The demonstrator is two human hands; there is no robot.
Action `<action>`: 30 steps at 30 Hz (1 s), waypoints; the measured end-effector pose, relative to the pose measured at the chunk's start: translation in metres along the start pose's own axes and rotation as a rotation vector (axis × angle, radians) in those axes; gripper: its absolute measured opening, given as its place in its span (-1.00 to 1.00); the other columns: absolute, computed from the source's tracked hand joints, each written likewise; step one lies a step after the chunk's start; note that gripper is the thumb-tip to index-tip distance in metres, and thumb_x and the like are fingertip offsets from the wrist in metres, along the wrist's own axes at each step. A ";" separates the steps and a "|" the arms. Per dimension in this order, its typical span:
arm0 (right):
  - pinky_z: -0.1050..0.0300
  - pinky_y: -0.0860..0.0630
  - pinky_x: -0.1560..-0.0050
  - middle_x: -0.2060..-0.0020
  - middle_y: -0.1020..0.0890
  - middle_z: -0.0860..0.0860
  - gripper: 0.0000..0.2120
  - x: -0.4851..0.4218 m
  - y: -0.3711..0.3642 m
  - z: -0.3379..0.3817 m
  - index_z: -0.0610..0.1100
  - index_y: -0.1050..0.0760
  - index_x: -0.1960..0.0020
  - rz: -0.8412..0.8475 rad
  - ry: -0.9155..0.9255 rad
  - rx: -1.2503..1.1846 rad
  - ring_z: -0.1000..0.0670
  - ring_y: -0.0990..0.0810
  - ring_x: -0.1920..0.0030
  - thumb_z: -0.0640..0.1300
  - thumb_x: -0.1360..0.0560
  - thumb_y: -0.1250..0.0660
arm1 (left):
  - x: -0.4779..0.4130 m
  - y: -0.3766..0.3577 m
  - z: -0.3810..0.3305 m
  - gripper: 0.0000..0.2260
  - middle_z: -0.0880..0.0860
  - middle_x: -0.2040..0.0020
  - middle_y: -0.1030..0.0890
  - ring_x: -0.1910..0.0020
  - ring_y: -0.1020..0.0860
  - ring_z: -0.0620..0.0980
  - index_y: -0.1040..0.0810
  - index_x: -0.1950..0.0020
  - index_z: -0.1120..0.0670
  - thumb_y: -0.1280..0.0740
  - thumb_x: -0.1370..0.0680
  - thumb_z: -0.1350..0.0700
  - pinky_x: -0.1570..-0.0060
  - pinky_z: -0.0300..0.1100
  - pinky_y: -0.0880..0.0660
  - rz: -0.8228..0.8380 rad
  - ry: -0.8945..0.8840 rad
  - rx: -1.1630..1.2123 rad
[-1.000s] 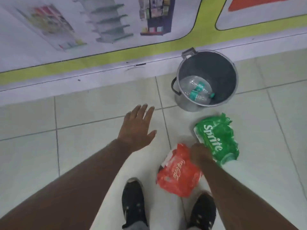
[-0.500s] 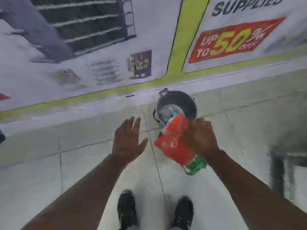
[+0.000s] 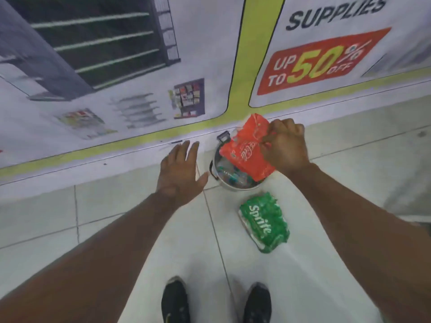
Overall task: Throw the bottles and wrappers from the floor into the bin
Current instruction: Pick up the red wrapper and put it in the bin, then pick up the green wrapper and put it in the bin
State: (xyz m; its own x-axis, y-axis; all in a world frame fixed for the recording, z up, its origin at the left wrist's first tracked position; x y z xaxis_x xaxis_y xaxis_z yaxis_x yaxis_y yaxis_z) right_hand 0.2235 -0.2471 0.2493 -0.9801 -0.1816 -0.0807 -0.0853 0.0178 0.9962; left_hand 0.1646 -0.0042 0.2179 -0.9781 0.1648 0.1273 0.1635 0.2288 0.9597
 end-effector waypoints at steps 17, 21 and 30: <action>-0.04 -0.49 -0.01 0.01 -0.61 -0.06 -0.72 0.117 -0.154 -0.080 -0.03 -0.59 -0.10 0.465 -0.214 0.039 -0.17 -0.53 -0.01 -0.06 -0.40 -0.34 | -0.004 -0.078 0.008 -0.26 0.17 -0.53 -0.20 -0.47 -0.17 0.21 -0.08 -0.52 0.06 -0.28 -0.47 -0.21 -0.40 0.18 -0.24 0.080 -0.013 -0.025; -0.01 -0.47 -0.05 -0.03 -0.59 -0.03 -0.68 0.151 -0.222 -0.056 -0.01 -0.56 -0.14 0.640 -0.040 0.059 -0.13 -0.51 -0.05 -0.10 -0.39 -0.30 | -0.010 -0.124 0.013 -0.26 0.17 -0.51 -0.23 -0.46 -0.20 0.22 -0.10 -0.52 0.06 -0.31 -0.46 -0.19 -0.36 0.18 -0.27 0.065 -0.021 -0.002; -0.03 -0.41 -0.22 -0.35 -0.46 -0.02 -0.58 0.157 -0.377 0.023 -0.02 -0.33 -0.40 0.752 0.196 0.095 -0.16 -0.49 -0.23 -0.10 -0.55 -0.15 | 0.015 -0.262 0.068 -0.27 0.14 -0.53 -0.21 -0.47 -0.19 0.20 -0.08 -0.52 0.04 -0.28 -0.46 -0.20 -0.35 0.13 -0.25 0.153 -0.045 -0.094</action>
State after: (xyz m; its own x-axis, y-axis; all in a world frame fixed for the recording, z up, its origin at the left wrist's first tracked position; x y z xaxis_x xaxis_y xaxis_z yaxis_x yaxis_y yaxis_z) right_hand 0.0973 -0.2600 -0.1397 -0.7317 -0.2575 0.6311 0.5657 0.2872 0.7730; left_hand 0.1154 0.0039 -0.0488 -0.9356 0.2336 0.2647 0.2953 0.1071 0.9494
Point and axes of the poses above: each hand's wrist, its own x-axis away from the middle knuckle, its own y-axis out of the back of the hand, z = x × y, the point moved 8 cm from there along -x, towards the middle knuckle
